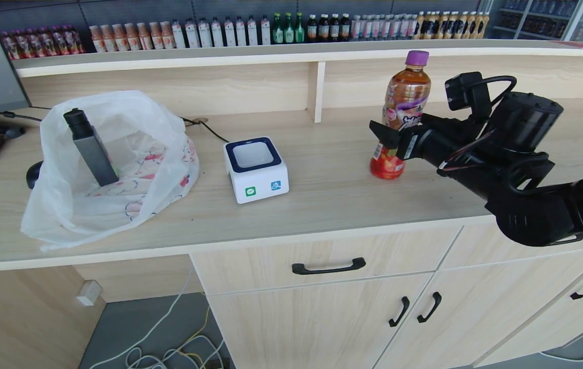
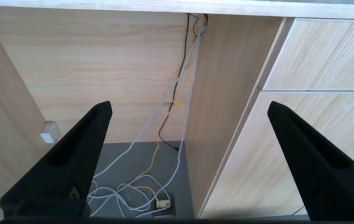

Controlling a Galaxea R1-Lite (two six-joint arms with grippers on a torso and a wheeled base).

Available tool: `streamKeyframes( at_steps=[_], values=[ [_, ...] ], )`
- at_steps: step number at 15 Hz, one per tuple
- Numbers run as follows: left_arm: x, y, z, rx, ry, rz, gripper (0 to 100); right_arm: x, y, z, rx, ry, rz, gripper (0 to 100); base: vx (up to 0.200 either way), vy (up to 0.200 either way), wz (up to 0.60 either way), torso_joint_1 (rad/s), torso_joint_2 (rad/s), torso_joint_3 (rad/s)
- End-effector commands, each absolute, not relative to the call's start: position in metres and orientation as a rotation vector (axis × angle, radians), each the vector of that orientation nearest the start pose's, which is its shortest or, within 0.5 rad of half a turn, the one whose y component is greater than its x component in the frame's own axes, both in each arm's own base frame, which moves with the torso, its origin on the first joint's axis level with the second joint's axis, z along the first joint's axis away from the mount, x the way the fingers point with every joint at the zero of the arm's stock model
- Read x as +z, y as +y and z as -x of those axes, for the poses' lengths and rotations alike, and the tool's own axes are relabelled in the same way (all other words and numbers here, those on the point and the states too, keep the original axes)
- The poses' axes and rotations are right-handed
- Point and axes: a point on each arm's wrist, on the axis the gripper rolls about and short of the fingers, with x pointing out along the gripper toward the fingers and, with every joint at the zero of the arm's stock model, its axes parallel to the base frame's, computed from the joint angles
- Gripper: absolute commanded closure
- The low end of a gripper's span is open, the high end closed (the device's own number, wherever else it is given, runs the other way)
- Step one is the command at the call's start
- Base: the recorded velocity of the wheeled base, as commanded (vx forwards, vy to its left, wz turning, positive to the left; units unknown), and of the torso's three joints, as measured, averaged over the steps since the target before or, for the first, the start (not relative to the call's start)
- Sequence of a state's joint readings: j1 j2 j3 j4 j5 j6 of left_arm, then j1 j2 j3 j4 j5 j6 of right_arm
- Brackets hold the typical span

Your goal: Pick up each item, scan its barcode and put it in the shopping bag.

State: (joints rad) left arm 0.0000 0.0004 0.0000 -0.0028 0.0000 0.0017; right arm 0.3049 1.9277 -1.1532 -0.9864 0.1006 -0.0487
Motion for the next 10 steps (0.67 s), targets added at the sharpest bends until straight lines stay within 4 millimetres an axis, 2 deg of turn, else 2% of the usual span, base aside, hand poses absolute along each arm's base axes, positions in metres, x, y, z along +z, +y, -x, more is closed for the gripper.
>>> streamKeyframes(
  at_steps=[1,10],
  values=[
    [0.076,0.0,0.023,0.0,-0.003,-0.002,0,0.231,0.119,-0.373,0.398,-0.222,0.025,0,0.0,0.0,0.0,0.0,0.0,0.0],
    [0.076,0.0,0.023,0.0,-0.003,-0.002,0,0.235,0.124,-0.387,0.398,-0.255,0.022,0,0.0,0.0,0.0,0.0,0.0,0.0]
  ],
)
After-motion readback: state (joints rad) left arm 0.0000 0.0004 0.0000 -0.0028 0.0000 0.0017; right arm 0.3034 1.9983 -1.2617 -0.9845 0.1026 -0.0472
